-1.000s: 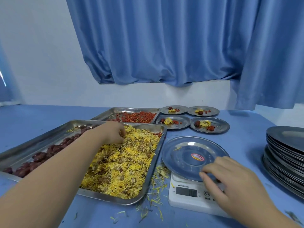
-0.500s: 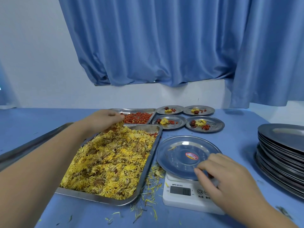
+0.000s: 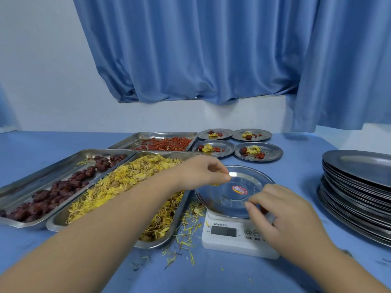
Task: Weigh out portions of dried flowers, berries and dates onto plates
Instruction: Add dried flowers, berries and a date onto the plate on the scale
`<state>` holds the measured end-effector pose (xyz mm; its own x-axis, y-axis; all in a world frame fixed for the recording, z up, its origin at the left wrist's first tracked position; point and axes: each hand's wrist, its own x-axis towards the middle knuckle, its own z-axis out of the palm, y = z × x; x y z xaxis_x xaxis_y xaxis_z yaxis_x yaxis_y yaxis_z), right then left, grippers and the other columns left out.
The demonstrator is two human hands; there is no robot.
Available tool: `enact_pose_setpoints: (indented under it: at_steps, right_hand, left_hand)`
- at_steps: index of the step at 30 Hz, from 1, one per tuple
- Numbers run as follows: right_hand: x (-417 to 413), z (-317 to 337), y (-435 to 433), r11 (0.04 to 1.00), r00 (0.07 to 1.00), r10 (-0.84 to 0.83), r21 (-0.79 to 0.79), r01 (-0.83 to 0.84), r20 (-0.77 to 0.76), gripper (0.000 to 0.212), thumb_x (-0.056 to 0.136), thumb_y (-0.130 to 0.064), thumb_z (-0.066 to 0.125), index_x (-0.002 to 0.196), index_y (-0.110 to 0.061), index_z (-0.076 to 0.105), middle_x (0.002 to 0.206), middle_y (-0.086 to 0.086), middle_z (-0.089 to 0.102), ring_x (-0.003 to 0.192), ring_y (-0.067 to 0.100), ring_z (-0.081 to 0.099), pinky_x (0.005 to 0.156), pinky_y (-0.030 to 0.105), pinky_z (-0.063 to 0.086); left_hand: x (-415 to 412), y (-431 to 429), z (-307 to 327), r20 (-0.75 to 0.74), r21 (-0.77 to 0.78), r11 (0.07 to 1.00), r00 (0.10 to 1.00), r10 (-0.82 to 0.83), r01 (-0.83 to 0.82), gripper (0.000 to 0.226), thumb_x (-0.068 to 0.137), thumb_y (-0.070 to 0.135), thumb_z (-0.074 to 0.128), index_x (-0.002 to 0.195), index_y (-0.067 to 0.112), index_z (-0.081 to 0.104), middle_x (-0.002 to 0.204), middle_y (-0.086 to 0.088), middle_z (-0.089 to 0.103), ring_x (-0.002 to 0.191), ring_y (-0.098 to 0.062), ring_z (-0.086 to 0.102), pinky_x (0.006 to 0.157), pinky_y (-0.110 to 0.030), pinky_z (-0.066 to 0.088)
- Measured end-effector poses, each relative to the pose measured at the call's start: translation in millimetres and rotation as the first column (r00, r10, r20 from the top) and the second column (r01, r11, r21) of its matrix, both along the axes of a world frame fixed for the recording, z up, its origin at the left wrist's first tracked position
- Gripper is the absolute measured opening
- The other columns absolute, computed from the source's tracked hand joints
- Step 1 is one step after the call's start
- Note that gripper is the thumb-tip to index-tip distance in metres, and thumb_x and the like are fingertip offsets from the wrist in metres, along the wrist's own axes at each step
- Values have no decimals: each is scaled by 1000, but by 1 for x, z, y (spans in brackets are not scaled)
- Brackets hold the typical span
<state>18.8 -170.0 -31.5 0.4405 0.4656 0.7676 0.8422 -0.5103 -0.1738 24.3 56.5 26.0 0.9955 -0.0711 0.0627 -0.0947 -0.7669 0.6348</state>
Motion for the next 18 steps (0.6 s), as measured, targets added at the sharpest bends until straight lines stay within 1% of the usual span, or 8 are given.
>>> enact_pose_setpoints:
  at_steps: [2,5,6,8,10,13,16,18]
  right_hand:
    - [1,1,-2,1000,1000,3,13,-3,-10,19,83,-25,59,66,-17,64,62,-5,50,60,17,50,50,35,46]
    - [1,2,-3,999,1000,15,31,-16,8,25,85,-29,52,67,-18,65,62,-6,50,60,17,50,50,34,45]
    - [1,2,-3,999,1000,22,30,-23,13,28,86,-31,49,68,-18,65,62,-6,50,60,16,51,50,33,45]
    - [1,2,-3,999,999,28,20,-28,18,30,86,-33,46,67,-19,64,63,-6,50,61,16,51,50,31,45]
    - [0,1,-2,1000,999,27,2,-27,22,30,86,-34,46,65,-19,61,62,-6,49,61,16,50,50,32,45]
    - [0,0,-2,999,999,31,-21,-30,36,30,87,-33,46,64,-18,60,62,-6,48,61,16,50,49,32,44]
    - [-4,0,-1,998,997,39,-42,-37,62,31,88,-33,46,65,-18,61,63,-6,49,60,16,50,48,33,44]
    - [-8,1,1,995,991,54,-85,-44,124,30,90,-32,47,67,-18,62,64,-5,50,60,18,50,50,31,43]
  left_hand:
    - [3,-8,-2,-18,25,1000,1000,3,-2,29,90,53,59,105,31,69,94,16,71,84,4,66,75,-15,47]
    - [4,-9,-1,-12,68,997,999,43,-42,45,93,64,42,113,31,66,110,15,67,96,-2,64,82,-27,45]
    - [4,-8,0,-5,67,997,999,50,-50,47,94,64,38,115,32,66,114,15,65,97,-2,63,85,-29,45]
    - [2,-7,4,15,41,997,998,59,-60,46,95,63,36,113,33,65,115,16,64,96,-2,64,88,-32,46]
    - [-1,-4,8,45,32,998,997,59,-61,42,95,62,36,110,36,65,113,20,64,95,-1,65,87,-31,45]
    - [-9,2,13,92,28,998,994,60,-63,35,94,63,39,106,42,64,109,24,65,89,6,65,86,-29,46]
    - [-20,14,14,119,-5,997,990,78,-78,27,95,55,46,106,41,66,108,22,66,86,9,65,77,-23,45]
    - [-29,24,13,136,-27,994,984,112,-109,20,95,49,51,102,41,67,103,25,67,85,10,65,72,-19,43]
